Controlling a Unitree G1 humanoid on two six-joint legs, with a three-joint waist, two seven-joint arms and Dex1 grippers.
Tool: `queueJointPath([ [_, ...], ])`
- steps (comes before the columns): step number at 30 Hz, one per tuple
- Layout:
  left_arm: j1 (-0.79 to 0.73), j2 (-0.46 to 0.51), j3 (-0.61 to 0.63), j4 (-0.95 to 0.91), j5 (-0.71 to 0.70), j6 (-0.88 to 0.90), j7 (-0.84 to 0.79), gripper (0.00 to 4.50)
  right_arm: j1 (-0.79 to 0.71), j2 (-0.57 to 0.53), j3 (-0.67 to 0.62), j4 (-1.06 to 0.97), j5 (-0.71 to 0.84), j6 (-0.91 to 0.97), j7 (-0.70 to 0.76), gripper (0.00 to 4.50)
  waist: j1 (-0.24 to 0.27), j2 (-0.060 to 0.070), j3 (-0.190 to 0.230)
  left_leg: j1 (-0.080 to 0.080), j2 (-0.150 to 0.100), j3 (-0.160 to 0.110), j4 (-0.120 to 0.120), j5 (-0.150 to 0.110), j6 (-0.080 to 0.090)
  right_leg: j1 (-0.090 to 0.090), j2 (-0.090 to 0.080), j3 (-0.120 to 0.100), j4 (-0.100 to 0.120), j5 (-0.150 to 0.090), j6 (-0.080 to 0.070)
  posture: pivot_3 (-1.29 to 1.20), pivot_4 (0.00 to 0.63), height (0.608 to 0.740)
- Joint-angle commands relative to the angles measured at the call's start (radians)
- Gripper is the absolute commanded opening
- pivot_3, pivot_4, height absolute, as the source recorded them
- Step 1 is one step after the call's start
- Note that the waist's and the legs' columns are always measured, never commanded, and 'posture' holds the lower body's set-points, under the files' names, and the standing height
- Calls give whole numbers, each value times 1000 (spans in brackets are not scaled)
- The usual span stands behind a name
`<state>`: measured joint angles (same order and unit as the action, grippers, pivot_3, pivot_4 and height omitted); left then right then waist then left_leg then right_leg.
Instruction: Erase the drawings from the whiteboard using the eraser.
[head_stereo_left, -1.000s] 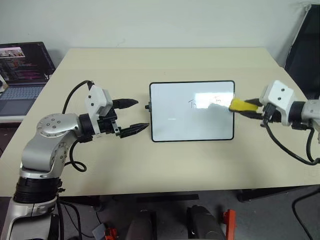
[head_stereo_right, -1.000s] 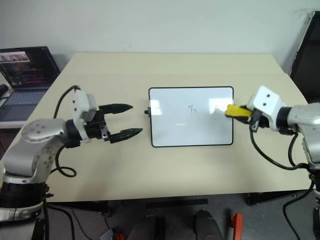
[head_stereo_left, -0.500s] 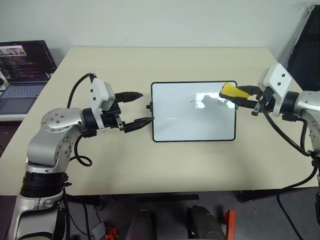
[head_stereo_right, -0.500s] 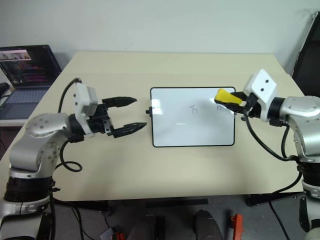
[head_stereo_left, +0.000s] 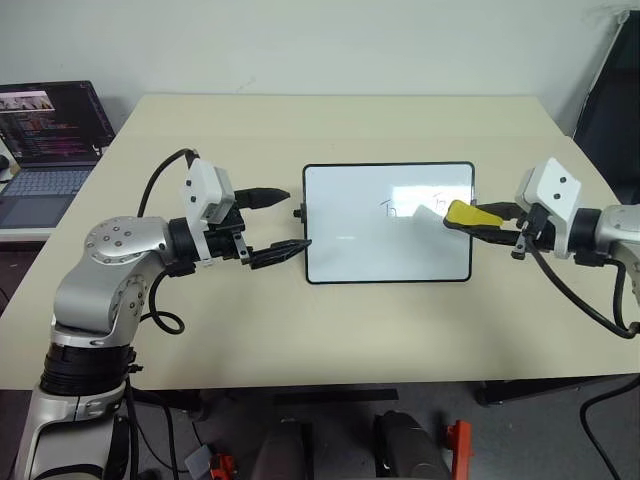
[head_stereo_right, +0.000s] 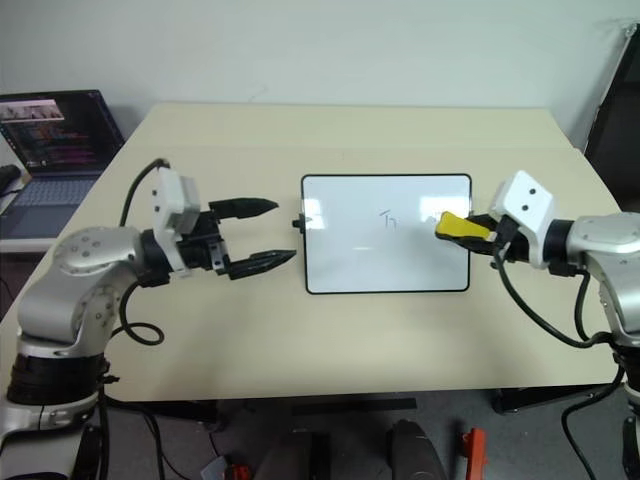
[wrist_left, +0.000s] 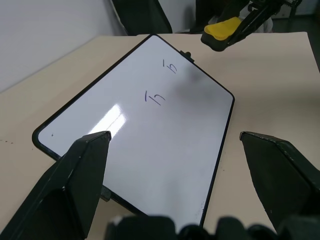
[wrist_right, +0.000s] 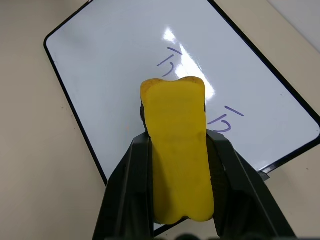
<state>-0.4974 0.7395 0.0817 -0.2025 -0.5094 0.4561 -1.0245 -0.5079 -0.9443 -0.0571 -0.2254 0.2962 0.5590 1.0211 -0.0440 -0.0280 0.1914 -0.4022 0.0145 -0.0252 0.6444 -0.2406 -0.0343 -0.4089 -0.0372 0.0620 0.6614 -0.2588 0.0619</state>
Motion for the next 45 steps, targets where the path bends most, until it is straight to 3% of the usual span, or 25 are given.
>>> queueJointPath([
  [1, -15, 11, 5, -25, -6, 0, -4, 4500, 7, -20, -28, -39, 11, 7, -5, 1017, 1, 0, 0, 0, 0, 0, 0, 0, 0, 0, 0, 0, 0, 0, 0, 0, 150, 740],
  [21, -9, -3, -20, -38, -7, 13, -9, 4500, 49, -51, -36, -79, 35, 32, 2, 1016, 5, 0, 0, 0, 0, 0, 1, 0, 0, 0, 0, 0, 1, 0, 0, 0, 150, 740],
  [25, -8, -10, -29, -33, -6, 9, -8, 4500, -81, 153, -15, -2, 34, -47, -145, 1016, -8, 0, 0, 1, 0, 0, 1, 0, 0, 0, 0, 1, 2, 0, 0, 0, 150, 740],
  [29, -2, -19, -51, -21, 13, -3, -11, 4500, -197, 371, 111, 90, -80, -144, -281, 1015, -17, 0, 0, 3, 1, 0, 1, 0, 0, 1, 2, 2, 4, 0, 0, 0, 150, 740],
  [32, -5, -29, -59, -14, 16, -6, -10, 4500, -254, 456, 190, 221, -193, -246, -354, 1015, -12, 0, 0, 2, 1, 0, 1, 0, 0, 1, 2, 1, 4, 0, 0, 0, 150, 740],
  [38, 15, -33, -57, -31, 19, -5, -3, 4500, -306, 530, 250, 487, -308, -440, -412, 1015, 4, -1, 0, 1, -1, 0, 1, 0, 0, 1, -1, 0, 2, 1, 0, 0, 150, 740],
  [45, 41, -30, -44, -57, 9, 4, 12, 4500, -325, 519, 239, 727, -390, -569, -492, 1015, 0, -1, 0, 2, -1, 0, 1, 0, 0, 1, -1, 0, 4, 1, 0, 0, 150, 740],
])
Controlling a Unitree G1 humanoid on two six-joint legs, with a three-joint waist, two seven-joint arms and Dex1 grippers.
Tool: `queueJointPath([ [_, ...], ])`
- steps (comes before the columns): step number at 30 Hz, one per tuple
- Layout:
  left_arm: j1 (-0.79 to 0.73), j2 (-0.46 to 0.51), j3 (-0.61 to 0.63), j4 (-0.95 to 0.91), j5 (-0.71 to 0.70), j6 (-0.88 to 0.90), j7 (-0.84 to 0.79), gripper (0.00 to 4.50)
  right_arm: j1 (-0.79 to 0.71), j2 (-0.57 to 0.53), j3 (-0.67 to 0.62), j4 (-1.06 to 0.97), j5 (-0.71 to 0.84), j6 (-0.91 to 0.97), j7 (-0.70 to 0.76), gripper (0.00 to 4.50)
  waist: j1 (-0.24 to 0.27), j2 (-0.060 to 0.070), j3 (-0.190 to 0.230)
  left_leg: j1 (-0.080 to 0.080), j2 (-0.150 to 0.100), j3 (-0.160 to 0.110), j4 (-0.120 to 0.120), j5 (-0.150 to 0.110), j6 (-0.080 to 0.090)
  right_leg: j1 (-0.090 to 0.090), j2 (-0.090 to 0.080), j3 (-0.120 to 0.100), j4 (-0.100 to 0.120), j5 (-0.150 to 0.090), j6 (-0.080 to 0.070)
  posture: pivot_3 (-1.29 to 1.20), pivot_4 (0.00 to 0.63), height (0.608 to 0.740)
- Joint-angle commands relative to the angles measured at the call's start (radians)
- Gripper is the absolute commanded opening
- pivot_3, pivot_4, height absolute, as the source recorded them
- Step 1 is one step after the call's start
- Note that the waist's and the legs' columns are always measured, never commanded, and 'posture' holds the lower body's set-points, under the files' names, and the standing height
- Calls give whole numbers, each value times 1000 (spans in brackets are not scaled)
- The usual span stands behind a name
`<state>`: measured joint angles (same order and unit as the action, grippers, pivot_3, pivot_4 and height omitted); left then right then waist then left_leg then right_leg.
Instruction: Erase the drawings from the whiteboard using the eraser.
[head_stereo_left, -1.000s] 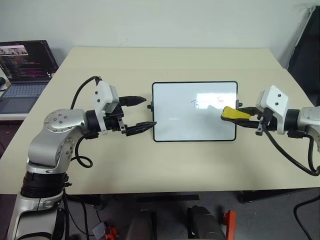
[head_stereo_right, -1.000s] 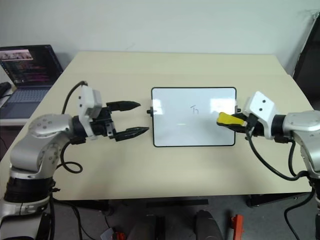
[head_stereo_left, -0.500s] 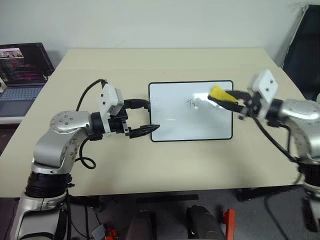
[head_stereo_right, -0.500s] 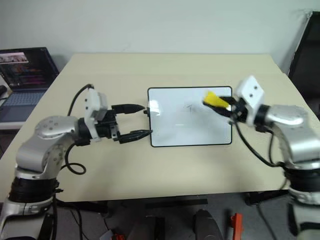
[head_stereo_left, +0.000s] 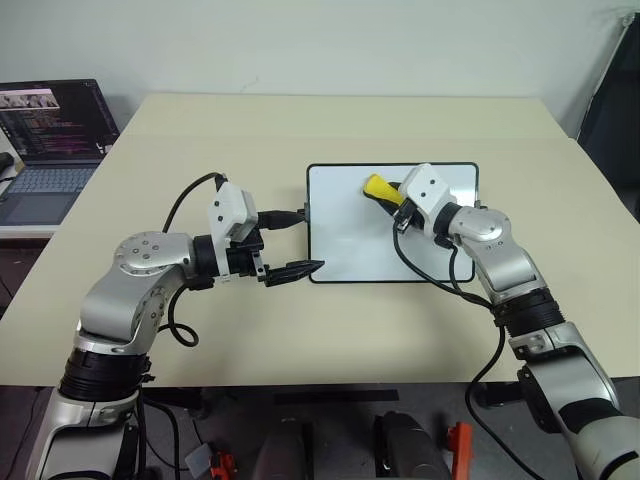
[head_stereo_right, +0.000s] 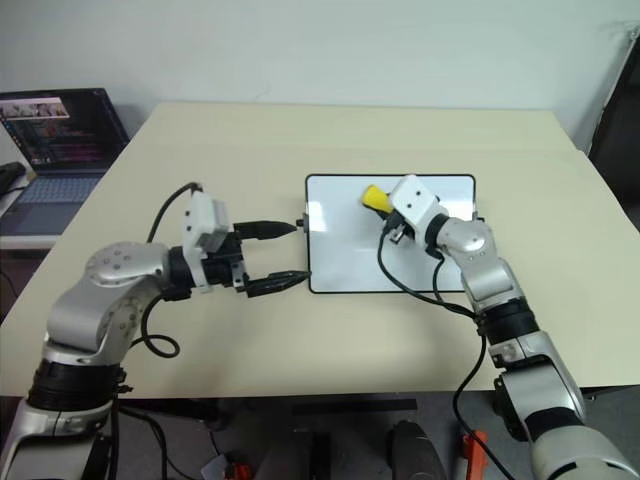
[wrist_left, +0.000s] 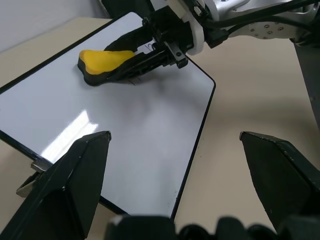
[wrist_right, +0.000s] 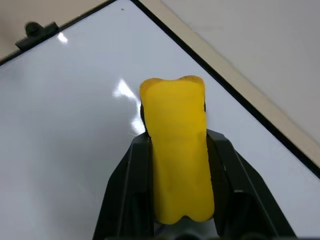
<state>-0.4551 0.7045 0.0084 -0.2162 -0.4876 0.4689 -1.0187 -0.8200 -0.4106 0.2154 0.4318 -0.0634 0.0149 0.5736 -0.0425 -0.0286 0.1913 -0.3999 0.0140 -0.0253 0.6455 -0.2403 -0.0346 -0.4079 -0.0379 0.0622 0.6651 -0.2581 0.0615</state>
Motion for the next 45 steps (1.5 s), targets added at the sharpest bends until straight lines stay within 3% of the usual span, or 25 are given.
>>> queueJointPath([
  [1, 0, 6, 31, -44, -14, -8, 8, 4500, -11, -19, -36, 85, -33, -28, -49, 1015, -2, 0, 0, 1, 0, 0, 0, 0, 0, 1, 0, 0, 0, 0, 0, 0, 150, 740],
  [7, 10, 18, 42, -45, -14, -7, 10, 4500, 54, -32, -20, 88, -31, -29, -16, 1015, 1, -3, -2, 2, 0, -1, 1, 0, 0, 3, 0, 0, 0, 2, 1, 0, 150, 740],
  [12, 2, 21, 44, -37, -13, -8, 4, 4500, 205, -61, 51, -80, 13, 61, 189, 1015, 2, -6, -7, 4, 0, -1, 2, 0, 0, 5, 0, 0, 0, 2, 1, 0, 150, 740],
  [15, -2, 21, 43, -35, -12, -9, 2, 4500, 253, -74, 62, -152, 17, 109, 240, 1015, -4, -7, -9, 4, 0, -1, 2, 0, 0, 6, 0, 0, 0, 2, 1, 0, 150, 740],
  [25, -17, 12, 31, -26, -7, -12, 1, 4500, 85, -34, -40, 73, -81, 29, -109, 1013, -15, -7, -9, 7, 0, 1, 1, 13, 3, 6, 2, 4, -2, 10, -1, 0, 150, 740],
  [31, -21, 13, 32, -23, -6, -14, 0, 4500, 60, -21, -34, 138, -92, 12, -127, 1012, -14, -8, -9, 12, 0, 1, 1, 17, 6, 12, 2, 4, -4, 13, -1, 0, 150, 740],
  [34, -20, 14, 33, -26, -8, -12, -1, 4500, 97, -16, -10, 96, -81, 22, -63, 1012, -15, -8, -9, 16, 0, 1, 0, 17, 6, 17, 2, 4, -6, 13, -1, 0, 150, 740],
  [41, -25, 12, 31, -21, -8, -13, -2, 4500, 253, -52, 67, -176, 7, 154, 243, 1012, -16, -8, -9, 18, 1, 1, -2, 16, 5, 19, 2, 3, -7, 12, -1, 0, 150, 740],
  [45, -32, 7, 25, -11, -3, -18, -4, 4500, 279, -62, 68, -230, -2, 176, 254, 1012, -17, -7, -9, 18, 1, 1, -3, 16, 5, 18, 3, 3, -7, 11, -2, 0, 150, 740],
])
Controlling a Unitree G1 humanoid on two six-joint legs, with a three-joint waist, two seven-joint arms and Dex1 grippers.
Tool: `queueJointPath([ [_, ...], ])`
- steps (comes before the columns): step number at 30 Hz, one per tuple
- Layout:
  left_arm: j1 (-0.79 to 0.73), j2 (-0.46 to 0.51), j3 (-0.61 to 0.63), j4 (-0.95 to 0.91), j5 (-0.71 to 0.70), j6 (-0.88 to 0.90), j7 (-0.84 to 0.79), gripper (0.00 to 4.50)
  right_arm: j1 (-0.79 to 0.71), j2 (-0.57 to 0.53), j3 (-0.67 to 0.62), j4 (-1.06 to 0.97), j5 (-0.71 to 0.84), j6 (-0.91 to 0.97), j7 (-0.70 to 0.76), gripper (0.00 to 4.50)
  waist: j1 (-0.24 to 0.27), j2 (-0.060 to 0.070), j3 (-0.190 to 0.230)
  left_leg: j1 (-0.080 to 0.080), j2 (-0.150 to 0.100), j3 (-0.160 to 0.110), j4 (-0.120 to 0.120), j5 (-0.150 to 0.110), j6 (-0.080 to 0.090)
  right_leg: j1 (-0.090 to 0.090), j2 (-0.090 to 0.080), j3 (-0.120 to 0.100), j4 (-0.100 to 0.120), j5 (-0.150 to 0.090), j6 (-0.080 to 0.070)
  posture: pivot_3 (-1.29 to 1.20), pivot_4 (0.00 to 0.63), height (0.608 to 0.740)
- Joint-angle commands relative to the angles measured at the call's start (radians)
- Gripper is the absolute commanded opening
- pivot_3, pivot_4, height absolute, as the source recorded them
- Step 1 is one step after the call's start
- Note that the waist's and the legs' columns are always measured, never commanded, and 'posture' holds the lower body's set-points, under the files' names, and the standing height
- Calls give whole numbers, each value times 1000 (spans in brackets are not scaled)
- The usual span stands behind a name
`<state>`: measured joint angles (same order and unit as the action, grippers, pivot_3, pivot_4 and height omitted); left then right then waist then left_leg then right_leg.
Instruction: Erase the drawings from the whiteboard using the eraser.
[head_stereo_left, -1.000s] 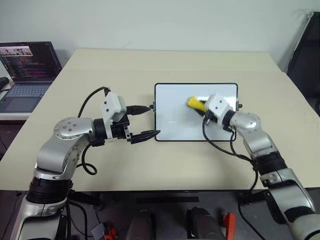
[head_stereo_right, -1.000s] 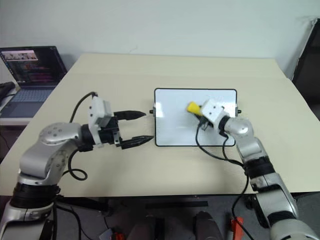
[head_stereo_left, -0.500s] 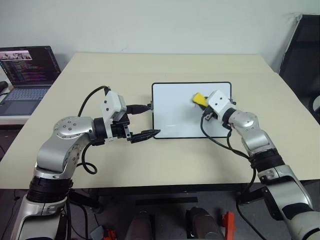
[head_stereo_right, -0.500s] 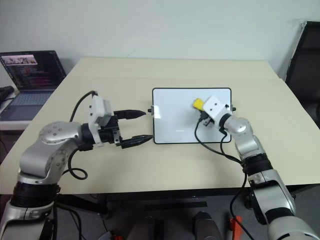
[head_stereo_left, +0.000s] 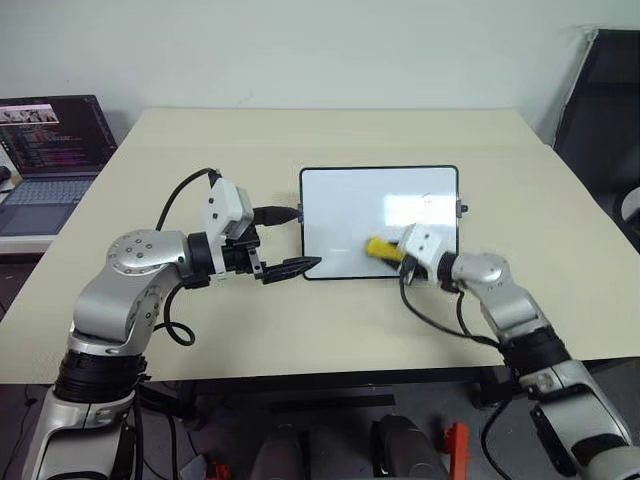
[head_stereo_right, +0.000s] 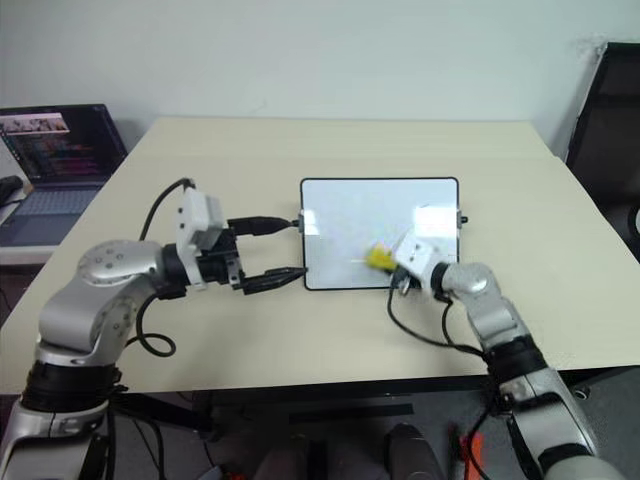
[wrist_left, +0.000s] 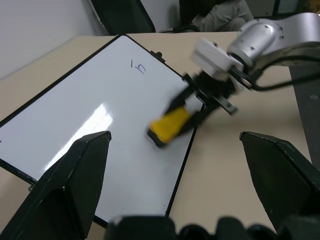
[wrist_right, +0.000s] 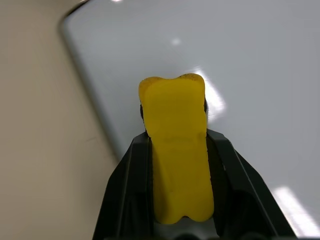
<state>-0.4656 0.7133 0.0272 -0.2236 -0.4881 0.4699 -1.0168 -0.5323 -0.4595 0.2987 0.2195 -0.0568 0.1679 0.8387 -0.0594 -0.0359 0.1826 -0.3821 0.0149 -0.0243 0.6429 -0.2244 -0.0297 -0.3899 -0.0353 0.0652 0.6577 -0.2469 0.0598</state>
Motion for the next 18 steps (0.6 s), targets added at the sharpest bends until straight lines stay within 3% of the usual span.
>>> queueJointPath([
  [1, -27, -4, 4, -1, -2, -20, -7, 4500, -24, -4, -36, -3, -16, 14, -48, 1012, 0, 0, 0, 0, 0, 0, 0, 0, 0, 0, 0, 0, 0, 0, 0, 0, 150, 740],
  [4, -39, -9, -2, 10, 2, -26, -12, 4500, -63, 3, -81, 24, -15, -13, -114, 1012, 1, 0, 1, 0, 0, 0, 0, 0, 0, 0, 0, 0, 0, 0, 0, 0, 150, 740],
  [8, -71, -9, 5, 35, 3, -40, -27, 4500, -81, -70, -218, -184, 180, 139, 10, 1011, 8, 1, 3, -3, 0, -1, 0, 0, 0, -2, 0, -1, -1, 0, 0, 0, 150, 740],
  [12, -94, 10, 17, 44, 11, -48, -31, 4500, -4, -272, -308, -368, 291, 295, 157, 1011, 21, 2, 4, -22, -1, -2, 1, -1, -1, -19, -1, -2, -1, 5, 4, 0, 150, 740],
  [18, -109, 23, 11, 82, 44, -85, -40, 4500, 171, -496, -485, -363, 320, 261, 225, 1011, 30, 2, 4, -22, -1, 0, 0, -10, -1, -19, -2, -3, -3, -2, 4, 0, 150, 740],
])
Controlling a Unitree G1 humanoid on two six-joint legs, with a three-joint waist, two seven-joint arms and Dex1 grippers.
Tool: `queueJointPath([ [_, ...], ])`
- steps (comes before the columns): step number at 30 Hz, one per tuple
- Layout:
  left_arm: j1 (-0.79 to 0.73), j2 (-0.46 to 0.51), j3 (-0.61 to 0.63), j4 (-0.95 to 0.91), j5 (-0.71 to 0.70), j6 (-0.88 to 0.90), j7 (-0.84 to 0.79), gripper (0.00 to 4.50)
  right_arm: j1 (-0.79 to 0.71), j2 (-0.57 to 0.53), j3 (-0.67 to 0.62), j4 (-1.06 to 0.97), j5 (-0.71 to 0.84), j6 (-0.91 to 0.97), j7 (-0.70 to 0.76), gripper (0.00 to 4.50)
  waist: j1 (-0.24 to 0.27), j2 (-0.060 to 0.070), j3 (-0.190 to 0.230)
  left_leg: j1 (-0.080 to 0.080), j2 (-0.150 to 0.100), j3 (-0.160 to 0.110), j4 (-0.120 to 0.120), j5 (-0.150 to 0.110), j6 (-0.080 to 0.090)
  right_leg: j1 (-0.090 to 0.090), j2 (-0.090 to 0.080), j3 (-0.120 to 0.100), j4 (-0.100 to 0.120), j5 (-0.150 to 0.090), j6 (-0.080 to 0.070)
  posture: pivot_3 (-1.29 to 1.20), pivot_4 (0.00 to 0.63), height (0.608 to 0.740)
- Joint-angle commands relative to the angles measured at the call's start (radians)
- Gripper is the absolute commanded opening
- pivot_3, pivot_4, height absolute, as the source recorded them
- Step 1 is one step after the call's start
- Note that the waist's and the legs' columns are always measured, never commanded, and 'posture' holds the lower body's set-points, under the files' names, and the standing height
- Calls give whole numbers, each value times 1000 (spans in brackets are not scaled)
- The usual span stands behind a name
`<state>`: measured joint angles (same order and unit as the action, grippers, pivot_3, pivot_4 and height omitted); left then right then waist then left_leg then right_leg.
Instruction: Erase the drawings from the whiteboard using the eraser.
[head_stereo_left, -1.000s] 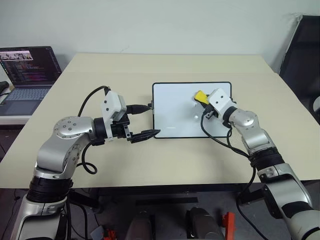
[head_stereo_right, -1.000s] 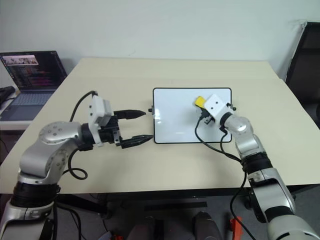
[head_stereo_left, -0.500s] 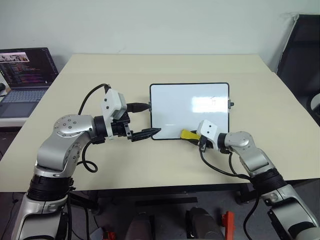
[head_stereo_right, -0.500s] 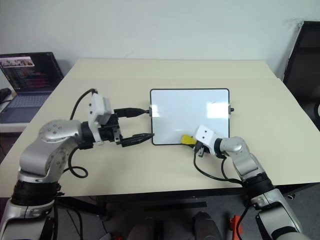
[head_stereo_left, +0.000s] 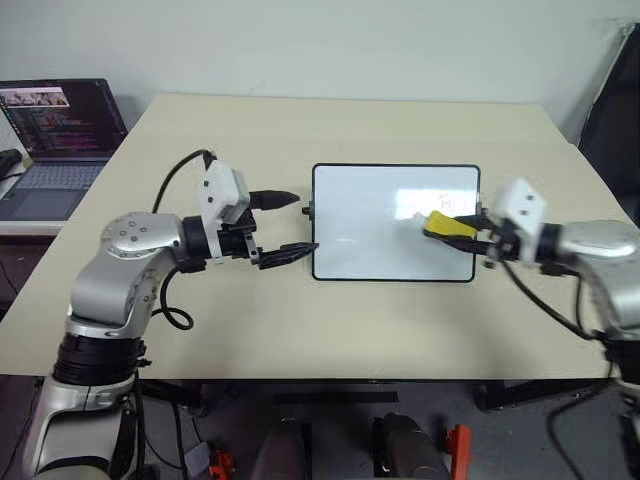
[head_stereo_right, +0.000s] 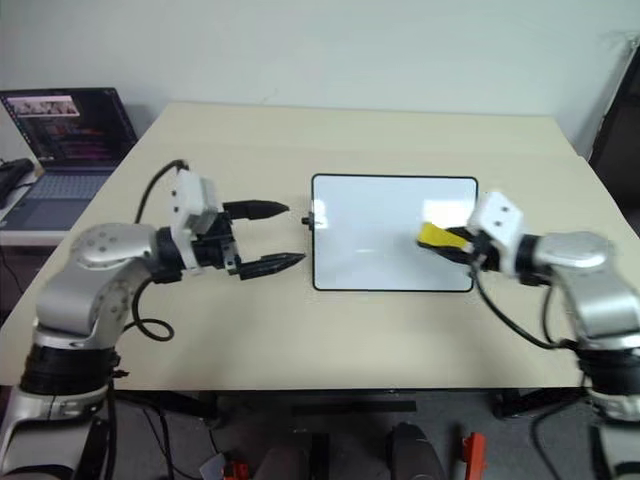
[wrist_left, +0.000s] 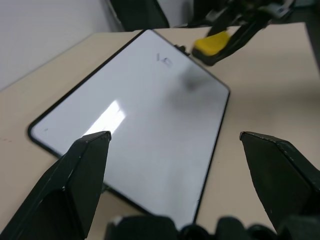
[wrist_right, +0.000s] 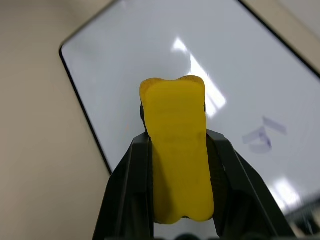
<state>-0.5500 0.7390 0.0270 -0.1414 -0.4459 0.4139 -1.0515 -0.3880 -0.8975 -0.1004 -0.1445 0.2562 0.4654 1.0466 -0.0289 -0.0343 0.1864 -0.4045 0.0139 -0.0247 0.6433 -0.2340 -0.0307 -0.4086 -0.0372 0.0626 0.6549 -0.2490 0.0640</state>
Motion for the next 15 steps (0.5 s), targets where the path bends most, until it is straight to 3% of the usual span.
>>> queueJointPath([
  [1, -33, -6, 10, 3, 1, -31, -5, 4500, 45, -78, -109, 7, 5, -53, 17, 1011, -1, 0, 0, 0, 0, 0, 0, -1, 0, 0, 0, 0, -1, 0, 0, 0, 150, 740],
  [8, -67, -12, 6, 23, 8, -35, -18, 4500, 24, -104, -231, 50, 24, -121, -49, 1011, -9, 1, 1, 0, 0, 1, 0, -1, 0, 0, 0, 0, -2, -1, 0, 0, 150, 740],
  [15, -74, -6, 13, 16, 7, -31, -16, 4500, 11, -108, -217, 61, 29, -129, -56, 1009, -6, 1, 1, 0, 0, 1, 0, -1, 0, 1, 0, 0, -3, -1, 0, 0, 150, 740],
])
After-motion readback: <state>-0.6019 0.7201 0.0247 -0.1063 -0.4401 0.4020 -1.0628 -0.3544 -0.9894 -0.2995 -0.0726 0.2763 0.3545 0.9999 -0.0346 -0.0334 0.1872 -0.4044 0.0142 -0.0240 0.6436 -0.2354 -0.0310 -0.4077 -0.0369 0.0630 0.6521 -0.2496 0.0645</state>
